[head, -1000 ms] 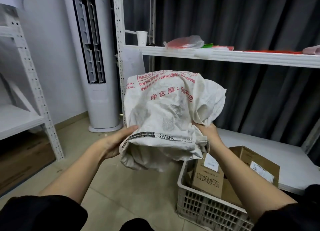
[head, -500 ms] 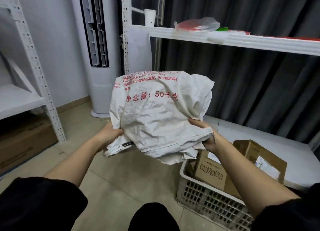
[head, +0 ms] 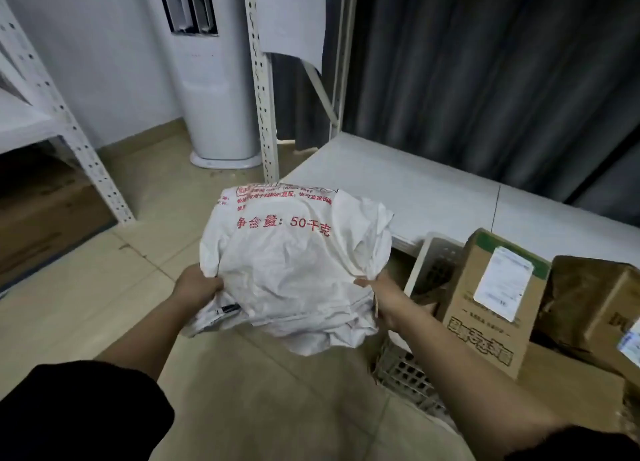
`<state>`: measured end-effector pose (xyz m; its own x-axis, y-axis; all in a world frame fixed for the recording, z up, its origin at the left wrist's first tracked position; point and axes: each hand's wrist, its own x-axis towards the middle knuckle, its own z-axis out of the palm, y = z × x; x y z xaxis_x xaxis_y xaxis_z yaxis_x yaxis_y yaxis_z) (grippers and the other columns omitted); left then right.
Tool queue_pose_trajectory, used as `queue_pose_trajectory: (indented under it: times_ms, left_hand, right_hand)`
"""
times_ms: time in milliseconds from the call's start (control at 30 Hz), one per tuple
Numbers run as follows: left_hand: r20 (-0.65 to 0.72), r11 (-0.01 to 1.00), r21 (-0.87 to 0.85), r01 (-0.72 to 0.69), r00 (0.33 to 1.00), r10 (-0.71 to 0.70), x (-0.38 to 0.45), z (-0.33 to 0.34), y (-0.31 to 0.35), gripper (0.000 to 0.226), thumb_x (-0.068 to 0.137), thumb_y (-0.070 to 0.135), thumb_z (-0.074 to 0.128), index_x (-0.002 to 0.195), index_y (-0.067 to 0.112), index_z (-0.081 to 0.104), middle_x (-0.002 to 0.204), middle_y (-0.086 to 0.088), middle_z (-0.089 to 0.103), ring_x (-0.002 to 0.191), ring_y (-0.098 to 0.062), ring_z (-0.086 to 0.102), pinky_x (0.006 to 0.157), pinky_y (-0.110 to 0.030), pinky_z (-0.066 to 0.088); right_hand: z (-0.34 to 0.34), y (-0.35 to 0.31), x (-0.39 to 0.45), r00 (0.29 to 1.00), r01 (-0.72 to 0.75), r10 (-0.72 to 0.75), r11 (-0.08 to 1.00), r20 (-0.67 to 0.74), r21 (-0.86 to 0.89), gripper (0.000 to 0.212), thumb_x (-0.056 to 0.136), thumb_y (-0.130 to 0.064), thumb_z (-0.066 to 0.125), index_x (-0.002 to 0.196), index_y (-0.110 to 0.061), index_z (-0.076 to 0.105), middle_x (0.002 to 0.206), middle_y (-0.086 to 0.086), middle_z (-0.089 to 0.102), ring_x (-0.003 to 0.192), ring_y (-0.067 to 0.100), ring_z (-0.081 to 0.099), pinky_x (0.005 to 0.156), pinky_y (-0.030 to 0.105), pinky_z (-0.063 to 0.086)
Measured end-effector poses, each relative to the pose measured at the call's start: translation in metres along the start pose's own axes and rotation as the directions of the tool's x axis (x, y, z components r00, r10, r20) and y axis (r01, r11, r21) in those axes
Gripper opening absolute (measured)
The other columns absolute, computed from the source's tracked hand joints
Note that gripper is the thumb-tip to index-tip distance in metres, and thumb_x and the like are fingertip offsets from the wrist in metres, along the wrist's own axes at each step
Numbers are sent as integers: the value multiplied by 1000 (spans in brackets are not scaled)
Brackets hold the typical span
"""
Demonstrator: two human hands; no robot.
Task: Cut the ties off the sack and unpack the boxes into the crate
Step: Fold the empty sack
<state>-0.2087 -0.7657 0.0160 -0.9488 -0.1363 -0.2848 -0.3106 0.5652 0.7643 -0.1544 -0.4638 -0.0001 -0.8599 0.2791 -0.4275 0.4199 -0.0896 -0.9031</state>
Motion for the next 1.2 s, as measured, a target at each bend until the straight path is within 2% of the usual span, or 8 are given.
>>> queue_pose_trajectory:
  times_ms: [200,333,533,733,900,1000,1133,1200]
  left_hand:
    - [173,999,-24,-36,984,40,47,29,-50,67,53,39,70,112,8,60,106,-8,69,94,-26,66,77,-39,55]
    - [200,998,-47,-47,978,55,70,56,-72,66,54,44,62,111,11,61,101,-5,70,87,-17,67,66,-30,55]
    - [103,998,36,41,994,-44,85,103,-92,74,78,56,46,140,19,33,133,-5,52,111,-31,54,87,-40,44]
    - [-69,945,309,-112,988,139,85,139,-116,81,83,69,30,150,26,17,151,-5,38,133,-31,42,102,-49,37]
    - [122,674,678,-293,949,291,73,167,-142,79,82,74,16,150,36,19,157,-9,24,142,-35,26,105,-61,29]
    - [288,529,730,-433,897,337,69,178,-151,73,87,73,14,149,37,24,157,-11,25,142,-39,25,104,-66,27]
    - [381,419,770,-480,874,302,66,194,-155,76,83,78,12,145,39,33,153,-13,34,137,-45,33,102,-69,27]
    - [388,409,789,-459,888,248,67,203,-159,81,79,82,13,143,38,35,150,-14,38,132,-47,39,98,-69,30]
  right_hand:
    - [13,74,66,995,-36,34,999,-93,-20,44,91,-13,54,133,-12,38,126,7,54,111,29,55,100,48,46]
    - [23,116,91,982,-20,8,998,-186,-67,40,91,-8,49,129,-12,38,119,5,54,106,27,54,96,40,46]
    - [30,168,118,961,-75,56,995,-272,-62,37,92,-2,49,126,-5,35,119,8,50,106,29,52,97,45,46]
    - [33,214,138,969,-109,105,994,-223,-3,45,93,-5,53,133,-10,33,137,12,47,121,33,50,103,54,42]
    - [28,228,151,973,-208,209,978,-98,24,58,93,-4,50,145,-14,25,146,11,40,128,34,44,107,52,38]
    - [20,222,151,957,-263,250,962,-147,-76,62,92,-5,50,146,-11,21,148,12,36,128,34,42,107,45,37]
    - [26,187,134,940,-75,-82,897,-330,-435,69,90,-17,55,149,-16,19,152,12,26,136,32,32,109,41,30]
    - [35,171,124,909,127,-404,500,-101,-856,67,93,-35,49,150,-23,16,158,5,16,145,30,17,114,45,18]
